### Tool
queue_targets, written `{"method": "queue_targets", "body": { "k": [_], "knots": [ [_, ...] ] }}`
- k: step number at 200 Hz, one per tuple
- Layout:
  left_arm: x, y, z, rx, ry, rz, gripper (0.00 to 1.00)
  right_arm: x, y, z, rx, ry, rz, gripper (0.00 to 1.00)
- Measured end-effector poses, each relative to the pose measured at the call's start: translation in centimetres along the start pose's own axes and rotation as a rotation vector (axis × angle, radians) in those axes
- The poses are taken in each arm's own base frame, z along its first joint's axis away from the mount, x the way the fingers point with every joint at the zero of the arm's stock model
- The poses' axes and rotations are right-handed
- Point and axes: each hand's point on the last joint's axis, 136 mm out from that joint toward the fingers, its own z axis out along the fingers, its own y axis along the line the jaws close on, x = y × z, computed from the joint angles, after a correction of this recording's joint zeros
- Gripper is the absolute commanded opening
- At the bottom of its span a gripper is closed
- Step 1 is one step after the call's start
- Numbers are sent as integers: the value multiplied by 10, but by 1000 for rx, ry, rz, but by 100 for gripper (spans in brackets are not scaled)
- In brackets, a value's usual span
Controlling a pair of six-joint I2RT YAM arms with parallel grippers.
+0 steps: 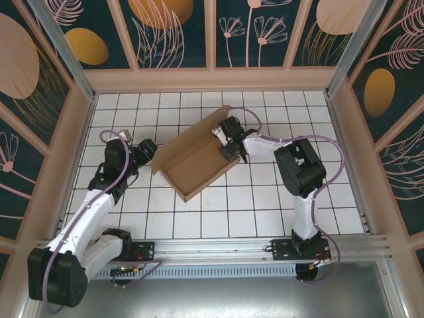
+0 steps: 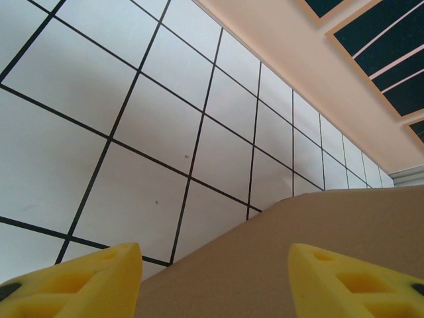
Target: Fold the paper box
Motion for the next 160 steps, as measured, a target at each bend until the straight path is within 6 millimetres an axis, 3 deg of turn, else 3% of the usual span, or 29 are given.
{"method": "queue_targets", "body": {
  "k": [25, 47, 90, 123, 135, 160],
  "knots": [
    [0, 0, 0, -1, -1, 0, 61, 1, -1, 0, 58, 13, -10, 2],
    [0, 1, 0, -4, -3, 3, 63, 5, -5, 2, 76, 14, 12, 19],
    [-4, 5, 0, -31, -20, 9, 67, 15, -22, 0, 16, -14, 181, 35],
    [-25, -3, -7, -54, -78, 46, 71, 29, -45, -27, -77, -112, 382, 68],
    [-35, -11, -11, -46, -107, 61, 71, 24, -49, -42, -93, -175, 417, 71],
    [-45, -22, -13, -21, -130, 78, 71, -6, -52, -67, -138, -324, 413, 70]
  ]
}}
